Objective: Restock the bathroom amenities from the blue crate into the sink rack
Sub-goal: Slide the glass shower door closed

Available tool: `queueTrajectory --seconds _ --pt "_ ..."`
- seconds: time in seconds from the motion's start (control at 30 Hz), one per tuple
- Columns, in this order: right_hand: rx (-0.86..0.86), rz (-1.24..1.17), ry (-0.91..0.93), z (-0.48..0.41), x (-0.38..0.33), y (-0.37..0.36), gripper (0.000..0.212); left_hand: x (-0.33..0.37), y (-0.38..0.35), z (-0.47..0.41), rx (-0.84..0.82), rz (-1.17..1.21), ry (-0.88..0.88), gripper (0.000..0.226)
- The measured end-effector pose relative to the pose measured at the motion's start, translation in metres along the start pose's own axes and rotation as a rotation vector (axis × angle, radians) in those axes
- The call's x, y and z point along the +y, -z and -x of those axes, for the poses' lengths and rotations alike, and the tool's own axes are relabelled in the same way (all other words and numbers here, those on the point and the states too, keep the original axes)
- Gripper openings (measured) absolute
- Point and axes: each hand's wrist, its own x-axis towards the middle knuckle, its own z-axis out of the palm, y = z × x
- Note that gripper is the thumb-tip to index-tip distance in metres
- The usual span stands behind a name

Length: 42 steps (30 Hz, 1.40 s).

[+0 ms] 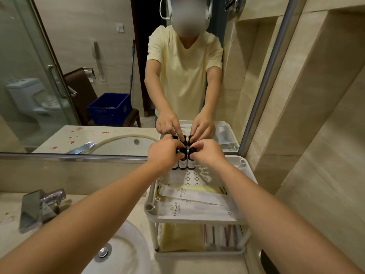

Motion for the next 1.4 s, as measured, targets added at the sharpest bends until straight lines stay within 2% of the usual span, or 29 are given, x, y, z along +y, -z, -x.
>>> queueTrajectory --seconds 0.43,0.73,1.0,1.2,1.4 --pt "0.102 -0.060 -0.017 0.010 0.001 -0.002 0.043 0.003 0.004 0.004 0.062 -0.036 -0.022 0.040" --pt "0.186 0.148 0.143 0.044 -0.021 0.007 0.044 -0.001 0.027 0.039 0.193 0.045 -0.006 0.047" --pt "0.065 0.502 0.239 0.097 -0.064 -0.007 0.057 -0.025 0.057 0.108 0.147 -0.006 0.071 0.054" --pt "-0.005 0.568 0.305 0.151 -0.100 -0.037 0.059 -0.052 0.081 0.178 0.071 0.002 0.147 0.062" --pt "-0.094 0.687 0.400 0.201 -0.143 -0.084 0.059 -0.087 0.106 0.255 0.050 -0.104 0.229 0.062"
